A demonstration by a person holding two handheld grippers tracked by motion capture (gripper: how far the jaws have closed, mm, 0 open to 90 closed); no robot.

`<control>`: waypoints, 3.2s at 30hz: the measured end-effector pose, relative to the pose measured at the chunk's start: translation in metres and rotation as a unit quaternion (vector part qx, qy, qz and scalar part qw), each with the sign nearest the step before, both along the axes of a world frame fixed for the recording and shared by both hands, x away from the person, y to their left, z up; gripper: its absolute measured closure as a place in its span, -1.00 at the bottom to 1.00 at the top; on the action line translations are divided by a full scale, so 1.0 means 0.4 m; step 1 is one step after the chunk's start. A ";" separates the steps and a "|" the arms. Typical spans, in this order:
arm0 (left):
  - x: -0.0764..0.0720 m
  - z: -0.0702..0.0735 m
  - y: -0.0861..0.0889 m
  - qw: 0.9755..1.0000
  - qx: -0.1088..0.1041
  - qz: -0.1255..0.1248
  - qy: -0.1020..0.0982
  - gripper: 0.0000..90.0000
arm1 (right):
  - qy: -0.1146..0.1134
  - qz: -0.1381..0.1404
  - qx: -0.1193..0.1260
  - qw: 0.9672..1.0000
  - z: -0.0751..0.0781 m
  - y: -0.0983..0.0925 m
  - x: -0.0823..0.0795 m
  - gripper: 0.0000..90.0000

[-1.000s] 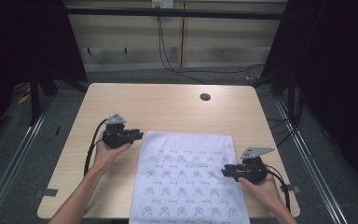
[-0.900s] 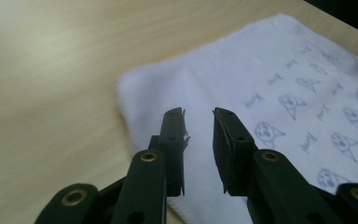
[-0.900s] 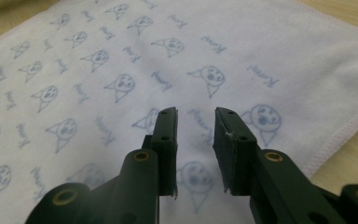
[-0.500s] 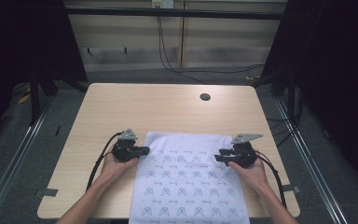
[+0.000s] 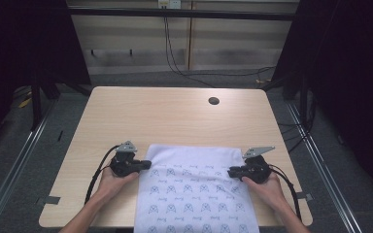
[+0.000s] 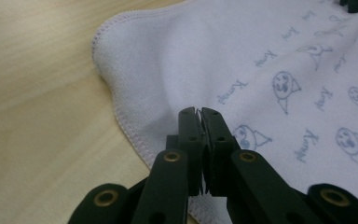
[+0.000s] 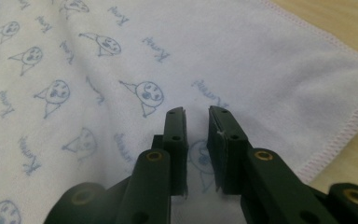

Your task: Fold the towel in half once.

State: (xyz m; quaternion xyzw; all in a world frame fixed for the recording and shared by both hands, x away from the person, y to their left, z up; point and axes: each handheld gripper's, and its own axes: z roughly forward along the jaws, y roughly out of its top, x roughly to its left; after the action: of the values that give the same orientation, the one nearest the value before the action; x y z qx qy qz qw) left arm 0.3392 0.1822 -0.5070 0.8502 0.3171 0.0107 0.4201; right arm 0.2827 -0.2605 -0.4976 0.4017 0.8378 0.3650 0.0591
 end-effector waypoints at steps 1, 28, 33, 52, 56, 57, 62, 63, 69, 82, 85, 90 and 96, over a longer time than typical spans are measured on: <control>-0.004 0.001 0.001 1.000 0.000 -0.007 0.004 0.94 | 0.004 0.002 -0.005 1.000 0.003 0.002 -0.006 0.68; 0.088 0.015 0.023 0.999 0.003 0.048 -0.007 0.20 | -0.028 -0.062 -0.005 0.998 -0.013 -0.062 0.154 0.24; 0.084 0.008 0.003 0.999 0.017 0.038 -0.008 0.11 | -0.030 -0.045 -0.006 0.999 -0.014 -0.042 0.147 0.79; 0.094 0.054 0.026 0.998 -0.056 0.017 0.002 0.94 | -0.028 -0.047 0.084 0.995 0.052 -0.079 0.156 0.91; 0.107 0.131 0.057 0.995 -0.080 0.034 -0.046 0.94 | -0.060 -0.045 0.112 0.991 0.121 -0.075 0.178 0.91; 0.112 0.149 0.062 0.994 -0.089 0.040 -0.054 0.94 | -0.064 -0.043 0.113 0.991 0.139 -0.072 0.184 0.91; 0.149 0.222 0.066 0.991 -0.096 0.042 -0.078 0.94 | -0.089 -0.040 0.114 0.989 0.221 -0.051 0.219 0.91; 0.155 0.231 0.067 0.990 -0.102 0.047 -0.080 0.94 | -0.093 -0.039 0.101 0.990 0.237 -0.044 0.233 0.91; 0.218 0.305 0.079 0.987 -0.107 0.078 -0.096 0.95 | -0.115 -0.056 0.105 0.986 0.309 -0.041 0.293 0.91; 0.227 0.477 0.053 0.971 -0.169 0.063 -0.160 0.95 | -0.177 -0.061 0.097 0.977 0.481 -0.060 0.311 0.92; 0.188 0.420 0.048 0.978 -0.135 0.047 -0.149 0.95 | -0.164 -0.052 0.108 0.979 0.439 -0.083 0.272 0.92; 0.103 0.334 0.065 0.985 -0.130 0.029 -0.113 0.95 | -0.143 -0.032 0.134 0.980 0.353 -0.095 0.200 0.92; -0.038 0.296 0.109 0.986 -0.132 0.004 -0.101 0.95 | -0.135 0.016 0.145 0.980 0.298 -0.084 0.046 0.92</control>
State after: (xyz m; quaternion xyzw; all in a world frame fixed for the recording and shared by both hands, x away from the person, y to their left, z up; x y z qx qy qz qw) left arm 0.3240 0.2256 -0.3887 0.7806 0.2756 0.0563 0.5581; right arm 0.3010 -0.2941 -0.3785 0.3398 0.7668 0.5340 0.1070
